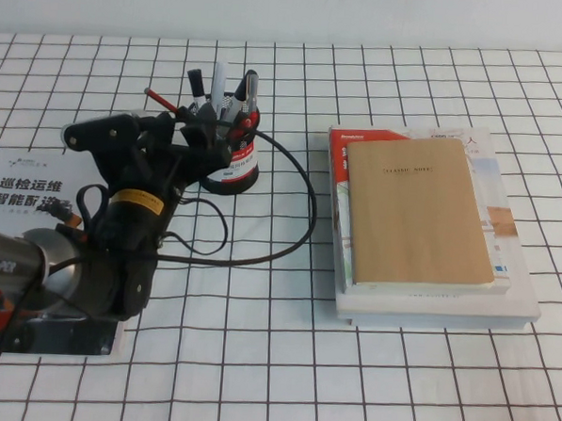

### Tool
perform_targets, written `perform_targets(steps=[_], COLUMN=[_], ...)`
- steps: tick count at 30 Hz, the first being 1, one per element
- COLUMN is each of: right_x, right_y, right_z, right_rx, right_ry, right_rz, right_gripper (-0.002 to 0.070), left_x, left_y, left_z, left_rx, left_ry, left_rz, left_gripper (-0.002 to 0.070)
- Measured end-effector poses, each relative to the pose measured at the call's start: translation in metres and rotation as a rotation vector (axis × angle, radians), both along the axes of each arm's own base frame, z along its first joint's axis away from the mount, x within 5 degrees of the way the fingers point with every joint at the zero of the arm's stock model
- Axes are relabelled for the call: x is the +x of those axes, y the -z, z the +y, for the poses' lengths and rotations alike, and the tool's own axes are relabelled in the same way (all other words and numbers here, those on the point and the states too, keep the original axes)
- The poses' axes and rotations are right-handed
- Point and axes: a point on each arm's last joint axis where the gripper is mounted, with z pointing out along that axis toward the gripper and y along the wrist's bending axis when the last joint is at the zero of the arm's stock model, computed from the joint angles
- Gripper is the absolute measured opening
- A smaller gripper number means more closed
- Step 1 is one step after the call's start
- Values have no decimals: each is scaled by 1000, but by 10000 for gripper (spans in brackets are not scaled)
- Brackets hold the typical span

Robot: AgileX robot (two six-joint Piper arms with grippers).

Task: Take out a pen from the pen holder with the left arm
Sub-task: Pick up the pen from the pen holder

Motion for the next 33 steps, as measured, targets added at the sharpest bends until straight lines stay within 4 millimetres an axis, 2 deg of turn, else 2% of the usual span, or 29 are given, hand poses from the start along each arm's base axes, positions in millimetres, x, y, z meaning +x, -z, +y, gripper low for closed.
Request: perform_targets(steps=[10,19,24,27,33], right_x=[0,0,0,0,0], right_y=[0,0,0,0,0], right_z=[0,0,0,0,0], right_rx=[0,0,0,0,0], right_ry=[0,0,0,0,0], right_rz=[0,0,0,0,0], right_gripper=[-15,-15,-15,-15,-15], left_x=[2,13,14,14,15], left_y=[3,-5,4,7,6], left_z=[5,-2,-2,-2,-2], left_rx=[-68,-81,-88,-105,-123], left_ry=[-58,-49,-52,-53,-58], left_rz=[56,81,109,124,108], left_gripper=[433,433,433,414,308])
